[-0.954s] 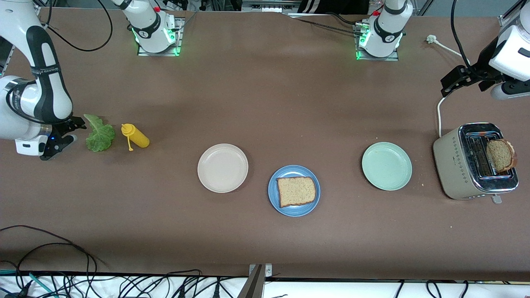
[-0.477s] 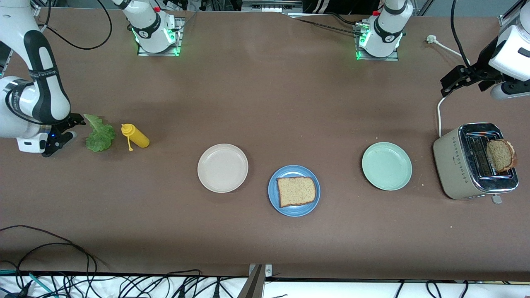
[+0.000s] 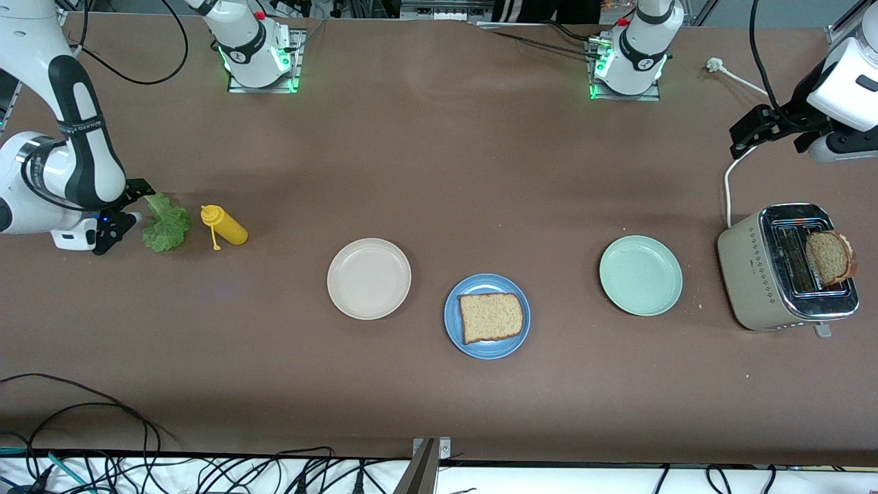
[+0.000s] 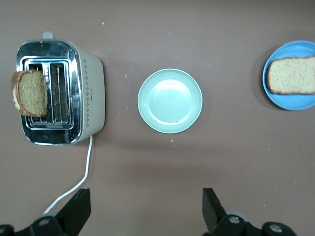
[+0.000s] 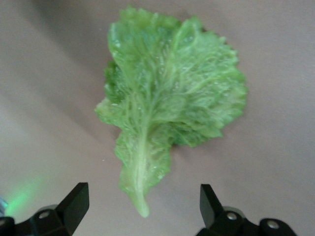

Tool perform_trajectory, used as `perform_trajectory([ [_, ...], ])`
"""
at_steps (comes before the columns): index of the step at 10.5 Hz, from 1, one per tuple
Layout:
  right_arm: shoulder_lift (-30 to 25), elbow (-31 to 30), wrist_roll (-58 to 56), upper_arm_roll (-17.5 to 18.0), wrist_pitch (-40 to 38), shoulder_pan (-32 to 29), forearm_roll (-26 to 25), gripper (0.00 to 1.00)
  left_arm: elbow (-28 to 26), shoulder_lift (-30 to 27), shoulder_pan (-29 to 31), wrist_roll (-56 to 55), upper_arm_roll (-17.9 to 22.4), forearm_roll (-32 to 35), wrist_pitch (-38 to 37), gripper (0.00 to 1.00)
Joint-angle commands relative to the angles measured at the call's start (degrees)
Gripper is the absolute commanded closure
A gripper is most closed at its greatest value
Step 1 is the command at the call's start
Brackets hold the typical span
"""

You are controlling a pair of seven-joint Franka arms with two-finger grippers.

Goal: Make sandwich in blue plate with both arms
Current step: 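Lower the right gripper onto the lettuce leaf and grasp its stem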

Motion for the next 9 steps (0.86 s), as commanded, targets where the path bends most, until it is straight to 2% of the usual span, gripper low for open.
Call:
perform_trajectory([
  [1,1.67,0.06,-0.20,-0.01,-1.98,0.49,3.36,0.00,0.98,-0.02,0.59,5.42,0.27,-1.24,-0.64,0.00],
  [3,3.35,0.41,-0.20,-0.01,-1.28,0.58,4.08,0.00,0.98,0.07,1.46,5.77,0.35,-1.42,-0.55,0.00],
  [4,3.88,0.50,0.33,-0.01,-1.28,0.84,4.17,0.05,1.07,0.68,1.99,7.95,0.35,-1.50,-0.55,0.00],
  [5,3.97,0.67,0.68,-0.01,-1.37,1.10,4.17,0.26,1.77,0.77,2.43,9.88,0.44,-3.07,-0.55,0.00],
  [7,5.19,2.25,1.73,-0.01,-1.89,1.11,4.08,0.99,2.13,1.04,4.63,10.16,0.44,-4.66,-0.55,0.00],
  [9,5.73,3.39,2.26,-0.01,-2.07,1.11,4.08,1.00,2.13,1.04,4.64,10.08,0.35,-5.20,-0.55,0.00],
])
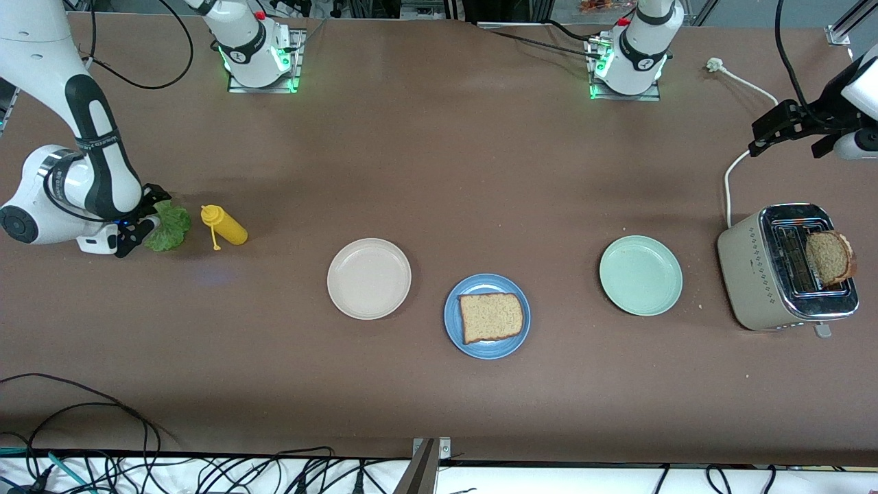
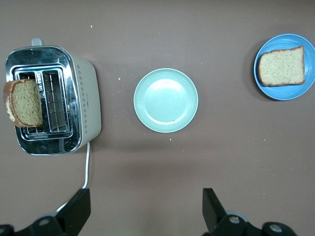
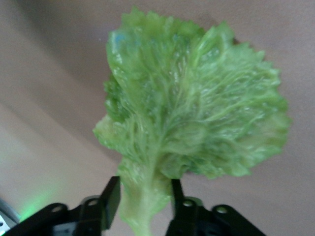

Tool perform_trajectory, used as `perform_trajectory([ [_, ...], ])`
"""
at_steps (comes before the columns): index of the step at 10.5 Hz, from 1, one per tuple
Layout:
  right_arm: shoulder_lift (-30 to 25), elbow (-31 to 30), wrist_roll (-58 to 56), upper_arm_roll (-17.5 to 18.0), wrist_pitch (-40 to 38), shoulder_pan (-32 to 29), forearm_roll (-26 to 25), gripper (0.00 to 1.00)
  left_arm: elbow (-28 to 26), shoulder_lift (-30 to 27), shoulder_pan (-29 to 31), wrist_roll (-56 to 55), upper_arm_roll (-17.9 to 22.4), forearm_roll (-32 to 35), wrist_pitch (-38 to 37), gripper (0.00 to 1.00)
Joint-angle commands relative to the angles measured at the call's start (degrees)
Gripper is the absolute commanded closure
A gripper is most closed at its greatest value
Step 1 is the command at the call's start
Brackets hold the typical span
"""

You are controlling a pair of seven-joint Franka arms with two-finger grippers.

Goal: Make sandwich in blue plate with both arms
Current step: 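Lower the right gripper onto the lettuce leaf and grasp its stem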

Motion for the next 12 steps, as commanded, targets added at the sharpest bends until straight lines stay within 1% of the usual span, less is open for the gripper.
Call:
perform_trajectory([
  [1,1.42,3.39,1.04,-0.13,-1.08,0.20,1.03,1.00,1.85,0.93,0.48,1.33,-0.19,-1.45,-0.60,0.00],
  [5,1.07,8.04,4.03,-0.13,-9.06,1.25,1.03,1.00,1.85,0.84,0.30,1.07,-0.46,-1.36,-0.69,0.00],
  [7,0.80,14.96,5.26,-0.13,-17.56,2.56,1.03,1.00,1.85,0.84,0.30,1.07,-0.46,-1.36,-0.69,0.00],
  [9,0.80,23.31,6.49,-0.13,-26.62,5.19,1.03,1.00,1.85,0.93,0.30,0.89,-0.46,-1.36,-0.69,0.00],
  [11,0.36,30.87,6.49,-0.04,-31.82,7.92,2.68,1.00,1.85,0.84,0.30,0.89,-0.46,-1.36,-0.69,0.00],
  [12,0.36,34.74,6.58,-0.13,-33.50,10.54,3.13,1.00,1.93,0.84,0.30,0.80,-0.46,-1.36,-0.69,0.00],
])
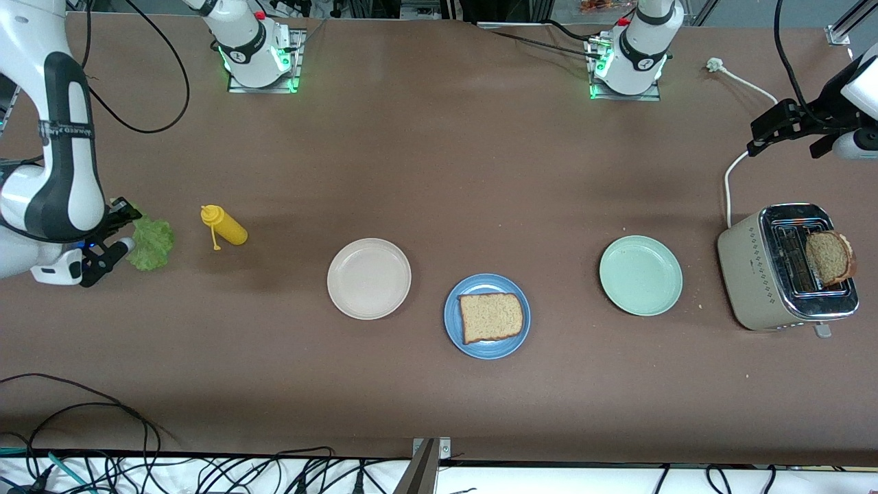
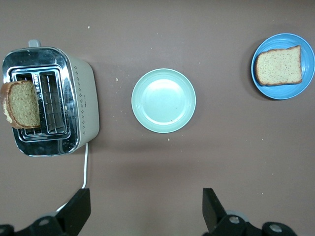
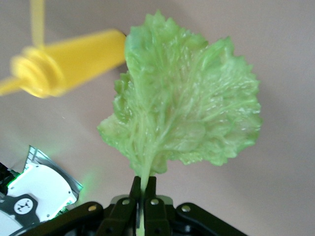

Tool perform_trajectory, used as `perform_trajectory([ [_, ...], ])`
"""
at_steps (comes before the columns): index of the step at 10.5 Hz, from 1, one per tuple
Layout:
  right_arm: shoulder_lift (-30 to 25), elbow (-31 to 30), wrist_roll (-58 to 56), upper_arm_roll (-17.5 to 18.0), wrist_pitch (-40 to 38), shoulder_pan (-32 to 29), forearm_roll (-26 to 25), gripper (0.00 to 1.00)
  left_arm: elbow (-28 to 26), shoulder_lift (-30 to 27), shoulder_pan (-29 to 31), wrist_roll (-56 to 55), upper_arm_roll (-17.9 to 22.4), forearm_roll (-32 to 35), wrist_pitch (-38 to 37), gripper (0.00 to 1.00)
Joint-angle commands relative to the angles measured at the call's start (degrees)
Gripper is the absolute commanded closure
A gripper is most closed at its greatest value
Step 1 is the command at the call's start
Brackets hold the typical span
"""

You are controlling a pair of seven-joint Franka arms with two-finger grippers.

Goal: Make sandwich in blue plate with both arms
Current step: 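Carry the lettuce with the right gripper over the toast on the blue plate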

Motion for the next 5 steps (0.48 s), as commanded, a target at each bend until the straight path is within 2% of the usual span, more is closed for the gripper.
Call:
perform_trajectory([
  [1,0.30,10.92,1.62,-0.24,-6.03,6.44,2.85,1.00,1.73,0.88,0.24,0.76,0.00,-1.09,-0.69,0.00],
  [4,0.30,15.69,6.62,-0.15,-5.35,14.09,10.74,1.00,1.82,0.88,0.33,0.67,0.00,-1.01,-0.69,0.00],
  [5,0.39,16.39,8.99,-0.15,-2.38,17.34,13.64,1.00,1.73,0.80,0.33,0.59,-0.09,-1.09,-0.69,0.00],
])
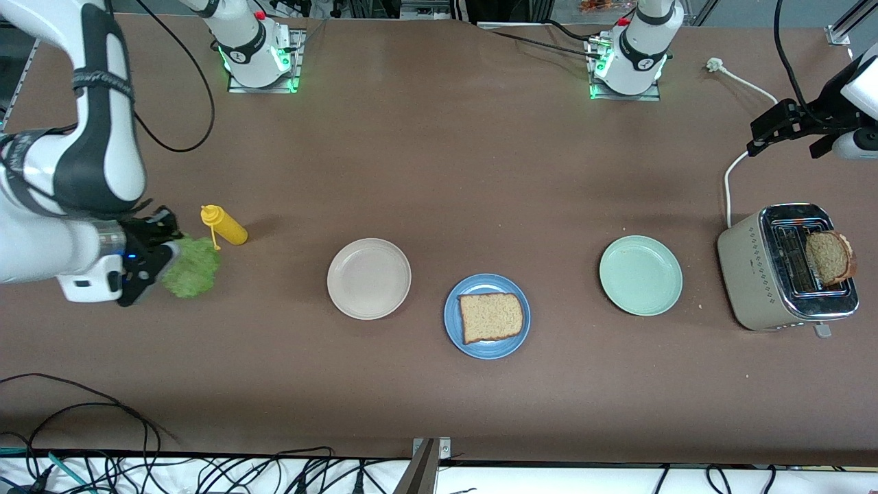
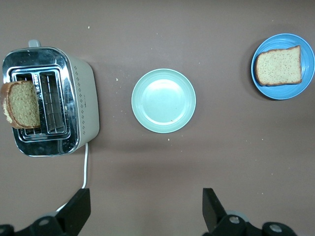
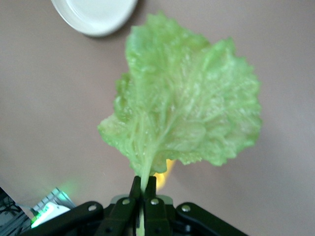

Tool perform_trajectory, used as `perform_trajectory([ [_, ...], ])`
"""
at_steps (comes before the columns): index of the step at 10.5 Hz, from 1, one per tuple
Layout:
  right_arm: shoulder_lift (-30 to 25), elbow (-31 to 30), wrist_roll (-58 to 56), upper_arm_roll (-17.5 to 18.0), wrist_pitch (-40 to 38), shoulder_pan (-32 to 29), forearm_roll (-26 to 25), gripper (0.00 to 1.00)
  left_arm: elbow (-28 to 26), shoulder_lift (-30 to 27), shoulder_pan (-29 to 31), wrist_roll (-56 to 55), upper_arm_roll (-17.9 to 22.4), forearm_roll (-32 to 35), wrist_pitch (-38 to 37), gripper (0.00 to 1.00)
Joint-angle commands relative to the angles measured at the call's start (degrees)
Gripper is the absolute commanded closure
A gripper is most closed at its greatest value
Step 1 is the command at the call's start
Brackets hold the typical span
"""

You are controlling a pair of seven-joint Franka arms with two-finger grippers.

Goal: Make sandwich in blue plate with both arms
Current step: 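Carry the lettuce with the right gripper over the toast on the blue plate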

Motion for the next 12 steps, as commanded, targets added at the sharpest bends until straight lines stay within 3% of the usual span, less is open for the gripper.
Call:
perform_trajectory([
  [1,1.09,3.26,5.08,-0.59,6.42,8.83,6.37,1.00,1.78,0.77,0.34,0.59,-0.02,-1.08,-0.69,0.00],
  [4,3.10,3.44,9.58,-0.50,22.93,19.72,6.64,1.00,1.70,0.86,0.43,0.59,-0.02,-0.99,-0.69,0.00],
  [7,8.45,3.35,14.49,0.54,39.36,29.06,6.64,1.00,1.70,0.86,0.52,0.76,0.15,-0.99,-0.69,0.00],
  [8,10.56,3.35,14.41,0.72,44.99,30.91,6.73,1.00,1.70,0.78,0.52,0.76,0.15,-0.99,-0.69,0.00],
  [12,20.14,3.61,13.62,7.57,67.94,31.54,6.38,1.00,1.70,0.78,0.52,0.94,0.15,-0.99,-0.69,0.00],
])
